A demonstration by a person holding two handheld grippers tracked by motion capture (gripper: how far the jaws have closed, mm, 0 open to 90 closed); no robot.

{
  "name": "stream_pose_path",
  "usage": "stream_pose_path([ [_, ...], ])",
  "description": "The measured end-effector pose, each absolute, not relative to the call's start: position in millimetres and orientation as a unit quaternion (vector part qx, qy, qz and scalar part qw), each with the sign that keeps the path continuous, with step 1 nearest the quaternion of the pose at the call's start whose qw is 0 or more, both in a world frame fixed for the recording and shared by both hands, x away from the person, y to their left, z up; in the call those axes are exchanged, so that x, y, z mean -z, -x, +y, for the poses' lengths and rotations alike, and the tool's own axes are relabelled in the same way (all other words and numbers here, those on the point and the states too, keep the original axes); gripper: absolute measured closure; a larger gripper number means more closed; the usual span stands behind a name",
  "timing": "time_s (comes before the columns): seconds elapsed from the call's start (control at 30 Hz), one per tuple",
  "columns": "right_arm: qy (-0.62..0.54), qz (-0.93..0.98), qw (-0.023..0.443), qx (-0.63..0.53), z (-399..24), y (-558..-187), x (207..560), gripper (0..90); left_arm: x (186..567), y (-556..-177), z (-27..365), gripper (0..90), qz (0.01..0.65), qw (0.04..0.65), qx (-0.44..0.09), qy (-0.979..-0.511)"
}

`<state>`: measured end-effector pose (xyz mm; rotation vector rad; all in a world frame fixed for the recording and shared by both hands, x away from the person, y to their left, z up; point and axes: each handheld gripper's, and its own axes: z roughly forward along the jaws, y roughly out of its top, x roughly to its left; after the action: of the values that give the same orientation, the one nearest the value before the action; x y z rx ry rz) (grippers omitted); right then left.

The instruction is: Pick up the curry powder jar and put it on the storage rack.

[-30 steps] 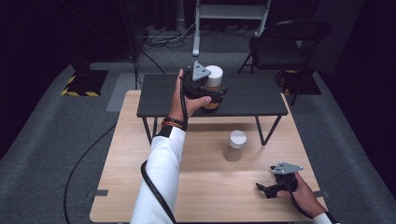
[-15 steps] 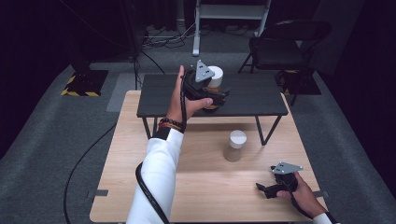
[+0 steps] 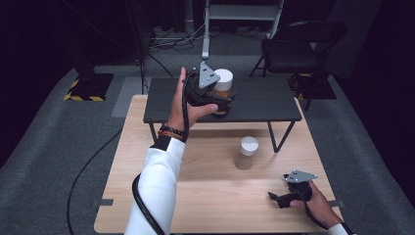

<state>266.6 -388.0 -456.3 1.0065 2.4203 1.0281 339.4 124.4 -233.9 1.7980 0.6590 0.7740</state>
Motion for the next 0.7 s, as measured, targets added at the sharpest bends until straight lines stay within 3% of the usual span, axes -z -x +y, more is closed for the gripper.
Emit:
stream_pose_path([
  [0.7, -0.353, 0.848, 0.162, -0.360, -388.0, -266.8, 456.1, 0.0, 265.1, -317.0, 137.4, 0.5, 0.262, 0.485, -0.315, -0.773],
])
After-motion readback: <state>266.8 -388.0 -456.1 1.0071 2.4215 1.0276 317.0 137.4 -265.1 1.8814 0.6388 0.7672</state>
